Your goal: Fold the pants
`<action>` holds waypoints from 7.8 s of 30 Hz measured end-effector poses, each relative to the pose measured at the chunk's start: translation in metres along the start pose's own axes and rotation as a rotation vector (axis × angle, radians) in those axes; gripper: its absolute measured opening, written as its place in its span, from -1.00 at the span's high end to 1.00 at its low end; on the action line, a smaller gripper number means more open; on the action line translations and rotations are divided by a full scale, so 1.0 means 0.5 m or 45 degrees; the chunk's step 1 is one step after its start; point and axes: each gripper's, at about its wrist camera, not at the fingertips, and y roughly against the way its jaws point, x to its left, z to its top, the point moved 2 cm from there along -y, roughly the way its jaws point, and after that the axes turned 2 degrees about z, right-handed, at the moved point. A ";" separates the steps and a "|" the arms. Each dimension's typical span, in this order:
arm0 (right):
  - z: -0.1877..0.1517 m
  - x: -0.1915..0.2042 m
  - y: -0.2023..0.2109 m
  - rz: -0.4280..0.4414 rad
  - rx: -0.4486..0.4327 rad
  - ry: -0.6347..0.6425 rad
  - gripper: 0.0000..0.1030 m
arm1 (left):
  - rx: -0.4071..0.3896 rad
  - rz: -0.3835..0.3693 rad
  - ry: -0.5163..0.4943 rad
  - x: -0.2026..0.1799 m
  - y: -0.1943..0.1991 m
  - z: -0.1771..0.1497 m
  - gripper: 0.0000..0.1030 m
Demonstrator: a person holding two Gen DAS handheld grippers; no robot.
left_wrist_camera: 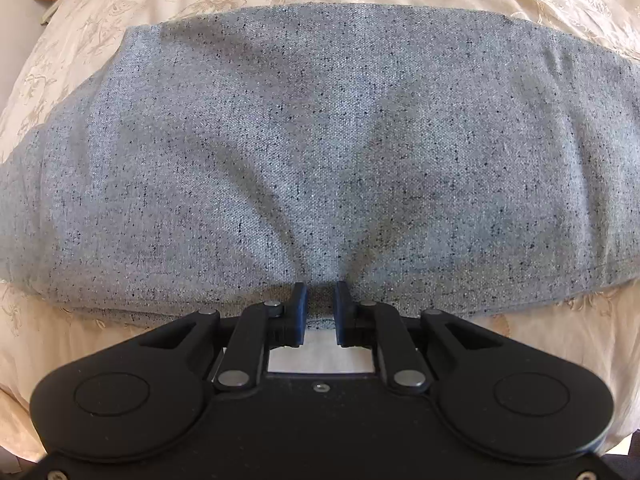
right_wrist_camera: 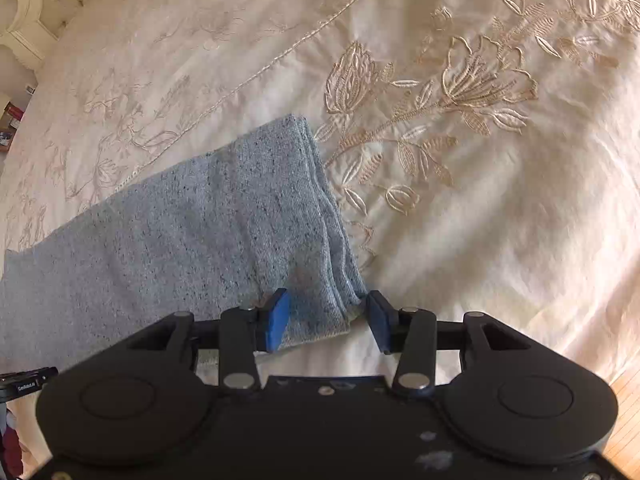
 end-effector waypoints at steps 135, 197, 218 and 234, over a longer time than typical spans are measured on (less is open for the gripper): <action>-0.193 0.786 -0.048 0.155 0.045 0.586 0.44 | -0.056 -0.140 0.400 0.456 -0.011 0.071 0.46; -0.455 1.165 -0.238 -0.112 0.125 0.694 0.53 | -0.144 -0.397 0.577 1.002 -0.151 -0.063 -0.23; -0.437 1.187 -0.260 -0.145 0.162 0.699 0.50 | -0.127 -0.587 0.473 0.936 -0.200 -0.040 -0.08; -0.383 1.139 -0.131 0.084 0.060 0.672 0.49 | -0.460 -0.465 0.478 0.859 0.077 -0.021 0.37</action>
